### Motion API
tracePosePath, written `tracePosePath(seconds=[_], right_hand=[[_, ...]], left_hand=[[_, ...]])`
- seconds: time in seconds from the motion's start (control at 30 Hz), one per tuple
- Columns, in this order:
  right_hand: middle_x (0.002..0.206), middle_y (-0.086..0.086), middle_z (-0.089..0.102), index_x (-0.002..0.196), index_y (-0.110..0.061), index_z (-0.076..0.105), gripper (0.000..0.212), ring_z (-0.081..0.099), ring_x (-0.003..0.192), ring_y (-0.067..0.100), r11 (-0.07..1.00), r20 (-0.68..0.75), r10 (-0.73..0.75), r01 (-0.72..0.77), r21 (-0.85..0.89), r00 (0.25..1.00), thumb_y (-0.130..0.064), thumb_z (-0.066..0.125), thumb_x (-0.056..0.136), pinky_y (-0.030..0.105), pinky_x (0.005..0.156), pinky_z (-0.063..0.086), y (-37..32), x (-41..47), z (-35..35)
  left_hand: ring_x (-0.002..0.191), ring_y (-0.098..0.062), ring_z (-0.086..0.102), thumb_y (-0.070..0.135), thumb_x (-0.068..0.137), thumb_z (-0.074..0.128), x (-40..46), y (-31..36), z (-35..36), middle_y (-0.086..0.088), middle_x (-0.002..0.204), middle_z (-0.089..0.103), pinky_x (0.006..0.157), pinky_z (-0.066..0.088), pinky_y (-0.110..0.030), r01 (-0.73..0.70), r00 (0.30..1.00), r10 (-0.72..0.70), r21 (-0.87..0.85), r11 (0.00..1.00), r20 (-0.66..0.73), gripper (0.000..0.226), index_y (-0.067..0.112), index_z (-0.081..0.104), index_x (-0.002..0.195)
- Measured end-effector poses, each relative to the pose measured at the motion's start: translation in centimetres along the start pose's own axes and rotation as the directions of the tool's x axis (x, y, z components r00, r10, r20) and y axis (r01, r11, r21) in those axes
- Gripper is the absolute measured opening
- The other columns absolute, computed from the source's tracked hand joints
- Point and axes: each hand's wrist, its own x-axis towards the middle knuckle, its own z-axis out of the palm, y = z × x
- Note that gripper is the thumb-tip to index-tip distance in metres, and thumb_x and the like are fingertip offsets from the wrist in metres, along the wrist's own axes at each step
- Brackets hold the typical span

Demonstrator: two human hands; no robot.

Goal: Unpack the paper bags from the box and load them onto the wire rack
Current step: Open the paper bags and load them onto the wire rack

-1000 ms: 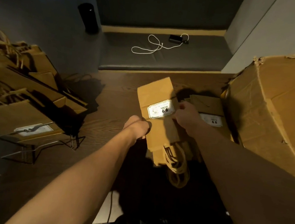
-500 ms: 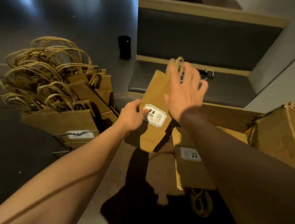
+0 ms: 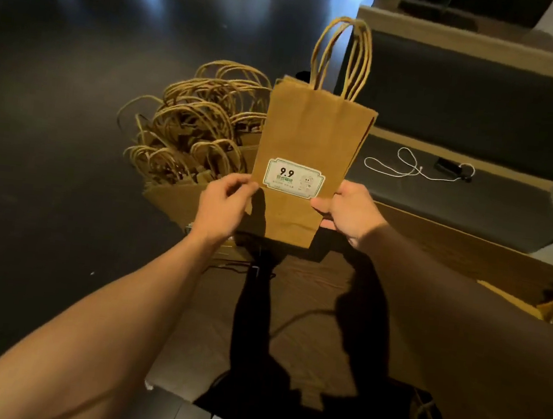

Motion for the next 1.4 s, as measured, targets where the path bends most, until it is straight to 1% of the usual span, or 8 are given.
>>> tracePosePath(seconds=[0.17, 0.33, 0.53, 0.73, 0.97, 1.1, 1.3, 1.4], right_hand=[[0.106, -0.005, 0.072, 0.096, -0.023, 0.066, 0.021, 0.067, 0.103, 0.019, 0.997, -0.026, -0.077, 0.077, -0.004, 0.997, -0.003, 0.060, 0.093, 0.041, 0.093, 0.055, -0.6, 1.1, 3.2], [0.116, -0.001, 0.070, 0.108, -0.017, 0.063, 0.018, 0.067, 0.100, 0.015, 0.994, -0.035, -0.103, 0.102, -0.035, 0.994, -0.007, 0.061, 0.094, 0.026, 0.077, 0.056, -0.8, 1.5, 4.8], [0.107, -0.004, 0.072, 0.096, -0.022, 0.065, 0.014, 0.067, 0.102, 0.015, 0.994, -0.044, -0.098, 0.100, 0.043, 0.994, -0.008, 0.063, 0.093, 0.034, 0.092, 0.054, -1.4, 1.7, 5.5], [0.111, 0.007, 0.070, 0.105, -0.007, 0.066, 0.014, 0.066, 0.104, 0.022, 0.992, -0.065, -0.121, 0.119, -0.031, 0.990, -0.003, 0.063, 0.092, 0.040, 0.097, 0.052, -1.2, 2.3, 6.9], [0.109, 0.008, 0.068, 0.112, -0.004, 0.066, 0.025, 0.063, 0.106, 0.023, 0.969, -0.202, -0.057, 0.005, -0.249, 0.978, -0.017, 0.067, 0.091, 0.036, 0.096, 0.050, 1.3, 4.4, 8.1], [0.113, 0.003, 0.067, 0.112, -0.013, 0.062, 0.019, 0.063, 0.106, 0.022, 0.973, -0.098, -0.039, 0.016, -0.231, 0.994, -0.011, 0.064, 0.092, 0.042, 0.098, 0.052, 2.2, 4.6, 9.5], [0.122, 0.010, 0.064, 0.118, -0.011, 0.055, 0.023, 0.062, 0.112, 0.024, 0.974, -0.103, -0.184, 0.167, -0.154, 0.978, -0.004, 0.054, 0.096, 0.043, 0.099, 0.051, 0.7, 4.3, 10.0], [0.121, 0.011, 0.065, 0.117, -0.011, 0.057, 0.022, 0.062, 0.111, 0.024, 0.971, -0.114, -0.188, 0.167, -0.174, 0.976, -0.009, 0.055, 0.095, 0.045, 0.097, 0.052, 1.1, 4.2, 10.1]], left_hand=[[0.074, -0.015, 0.065, 0.010, 0.096, 0.052, -0.3, -0.8, -2.8, -0.003, 0.074, 0.068, 0.062, 0.050, -0.023, 0.038, 0.969, -0.105, -0.282, 0.959, -0.225, 0.026, 0.012, 0.071, 0.078], [0.071, -0.017, 0.054, 0.021, 0.095, 0.050, -0.6, -2.1, -5.6, -0.008, 0.073, 0.061, 0.069, 0.047, -0.033, 0.168, 0.934, -0.123, 0.107, 0.980, -0.334, 0.031, 0.001, 0.063, 0.075], [0.118, -0.030, 0.058, 0.017, 0.093, 0.050, -0.1, -3.5, -6.5, -0.006, 0.125, 0.067, 0.100, 0.046, -0.035, 0.230, 0.970, -0.235, 0.509, 0.830, -0.056, 0.037, 0.021, 0.065, 0.127], [0.121, -0.031, 0.056, 0.015, 0.084, 0.056, -0.6, -5.4, -6.9, -0.002, 0.133, 0.060, 0.105, 0.045, -0.042, 0.062, 0.947, -0.265, 0.711, 0.701, 0.179, 0.049, 0.027, 0.055, 0.131], [0.121, -0.027, 0.057, 0.017, 0.093, 0.063, 0.8, -6.0, -7.7, -0.006, 0.138, 0.057, 0.106, 0.047, -0.040, 0.330, 0.942, -0.329, 0.337, 0.882, -0.062, 0.052, 0.017, 0.045, 0.143], [0.121, -0.027, 0.057, 0.022, 0.089, 0.065, 0.8, -7.0, -8.4, -0.005, 0.135, 0.059, 0.106, 0.046, -0.041, 0.255, 0.956, -0.293, 0.472, 0.844, 0.007, 0.054, 0.021, 0.049, 0.141], [0.109, -0.031, 0.056, 0.042, 0.097, 0.049, 0.3, -6.9, -8.0, -0.008, 0.112, 0.060, 0.092, 0.042, -0.041, -0.066, 0.996, -0.022, 0.879, 0.473, 0.086, 0.032, 0.018, 0.064, 0.110], [0.094, -0.034, 0.064, 0.047, 0.100, 0.041, -0.2, -6.3, -6.6, -0.011, 0.092, 0.062, 0.081, 0.052, -0.038, -0.252, 0.936, -0.135, 0.888, 0.384, 0.324, 0.041, 0.015, 0.067, 0.099]])
